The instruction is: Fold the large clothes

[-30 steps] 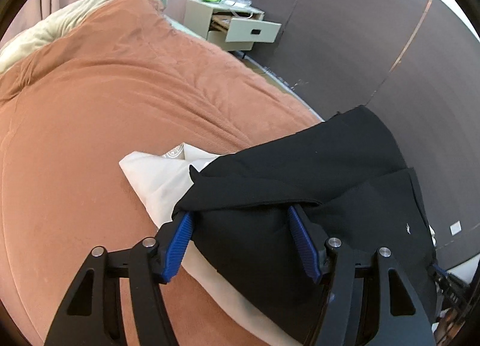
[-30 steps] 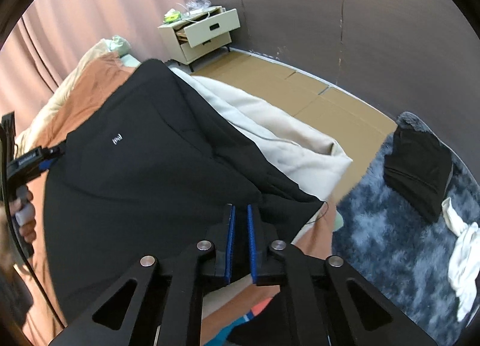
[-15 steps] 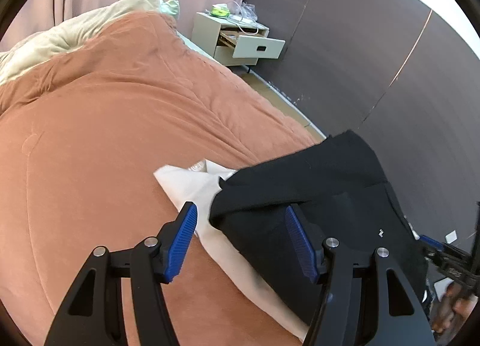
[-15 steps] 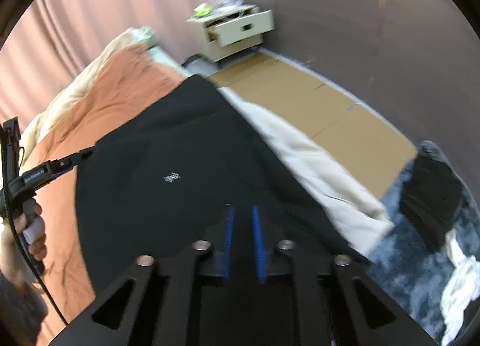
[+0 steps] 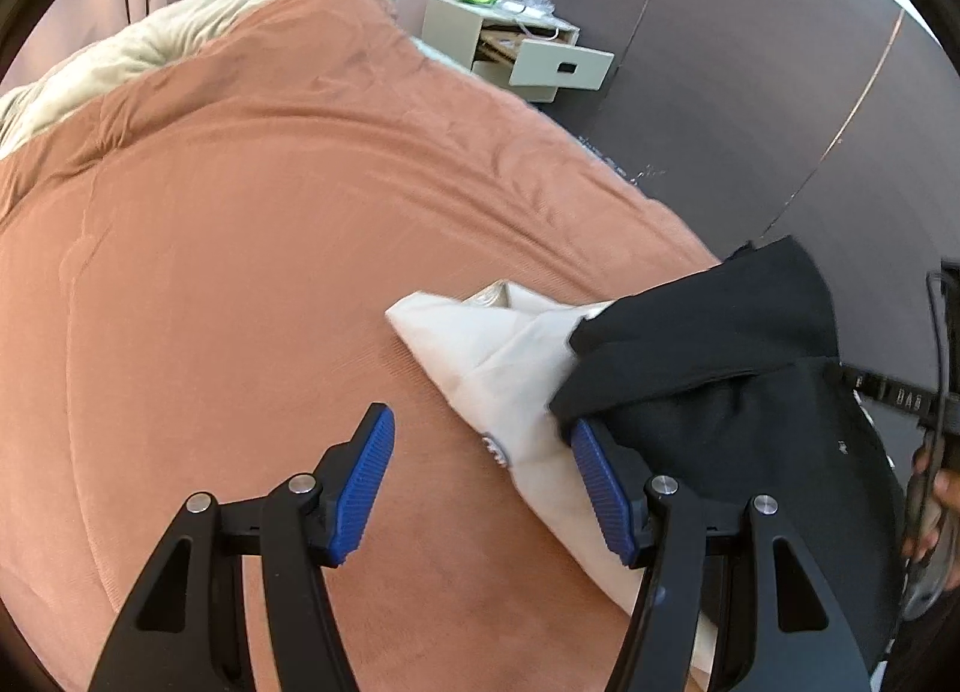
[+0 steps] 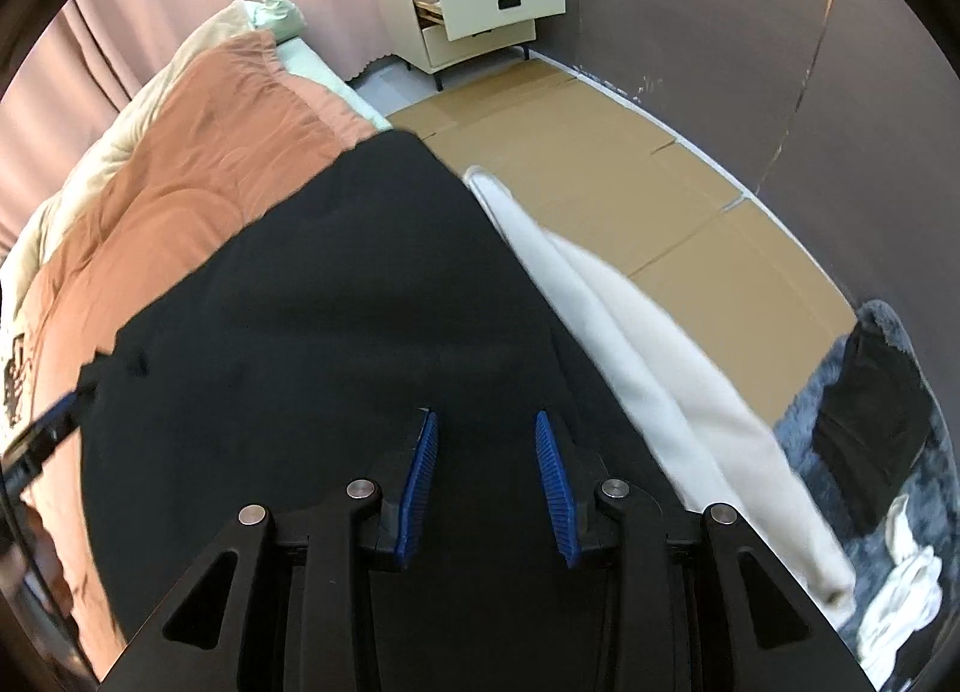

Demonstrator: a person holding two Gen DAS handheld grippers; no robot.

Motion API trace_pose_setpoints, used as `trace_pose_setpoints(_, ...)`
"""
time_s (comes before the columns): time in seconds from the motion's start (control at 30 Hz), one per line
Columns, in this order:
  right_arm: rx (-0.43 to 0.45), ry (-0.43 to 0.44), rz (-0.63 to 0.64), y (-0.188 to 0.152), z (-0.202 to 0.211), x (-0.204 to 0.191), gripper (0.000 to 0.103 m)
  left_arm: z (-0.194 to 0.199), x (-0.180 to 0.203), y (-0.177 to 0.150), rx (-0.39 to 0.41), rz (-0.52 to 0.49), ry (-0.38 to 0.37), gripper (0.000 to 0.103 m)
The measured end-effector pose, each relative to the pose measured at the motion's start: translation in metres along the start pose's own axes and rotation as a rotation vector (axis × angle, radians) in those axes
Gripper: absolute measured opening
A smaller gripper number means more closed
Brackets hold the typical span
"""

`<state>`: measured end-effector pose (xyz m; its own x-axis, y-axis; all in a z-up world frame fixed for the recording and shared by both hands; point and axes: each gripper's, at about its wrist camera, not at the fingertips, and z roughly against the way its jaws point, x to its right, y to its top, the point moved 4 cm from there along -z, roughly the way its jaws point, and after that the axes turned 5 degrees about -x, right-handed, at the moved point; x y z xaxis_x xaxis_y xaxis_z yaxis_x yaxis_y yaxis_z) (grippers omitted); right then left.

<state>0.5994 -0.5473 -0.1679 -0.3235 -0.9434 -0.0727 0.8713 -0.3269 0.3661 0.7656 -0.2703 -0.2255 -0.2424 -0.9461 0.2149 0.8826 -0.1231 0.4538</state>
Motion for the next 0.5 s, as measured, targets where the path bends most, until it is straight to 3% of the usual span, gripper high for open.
trace_pose_setpoints(0.17,-0.015,-0.015,-0.007,0.032,-0.016,-0.006,0.026,-0.006,-0.004,-0.003,0.012,0.005,-0.027,0.063)
trace_pose_setpoints(0.5,-0.004,-0.041,-0.037,0.077,-0.039,-0.019,0.025,-0.005,-0.005,-0.004,0.027,-0.011,-0.038,0.063)
